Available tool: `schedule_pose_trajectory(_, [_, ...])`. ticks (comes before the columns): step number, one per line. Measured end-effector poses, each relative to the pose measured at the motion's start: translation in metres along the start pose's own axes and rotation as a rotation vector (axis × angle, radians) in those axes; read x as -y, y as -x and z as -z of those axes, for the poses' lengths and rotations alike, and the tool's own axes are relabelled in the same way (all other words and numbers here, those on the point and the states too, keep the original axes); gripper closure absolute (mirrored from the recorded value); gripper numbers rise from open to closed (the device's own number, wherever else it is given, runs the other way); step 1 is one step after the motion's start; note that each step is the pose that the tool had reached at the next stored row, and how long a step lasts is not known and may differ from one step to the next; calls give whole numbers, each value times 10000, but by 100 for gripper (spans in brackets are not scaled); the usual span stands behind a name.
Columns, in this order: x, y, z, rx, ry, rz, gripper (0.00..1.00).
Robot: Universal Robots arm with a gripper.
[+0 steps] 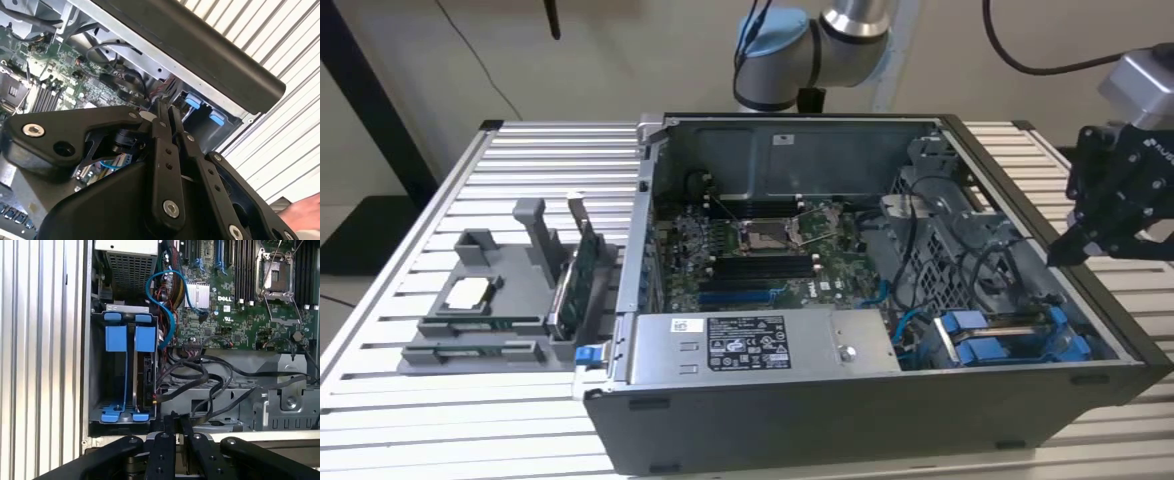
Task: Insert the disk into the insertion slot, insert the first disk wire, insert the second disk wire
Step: 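Insert the second disk wire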
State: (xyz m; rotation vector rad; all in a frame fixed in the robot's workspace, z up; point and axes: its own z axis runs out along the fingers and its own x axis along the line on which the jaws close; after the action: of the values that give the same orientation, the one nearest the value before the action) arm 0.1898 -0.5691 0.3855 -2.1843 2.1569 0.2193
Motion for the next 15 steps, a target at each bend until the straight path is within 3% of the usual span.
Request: schedule_pose_trajectory(15, [-240,48,301,30,-2,-9,84])
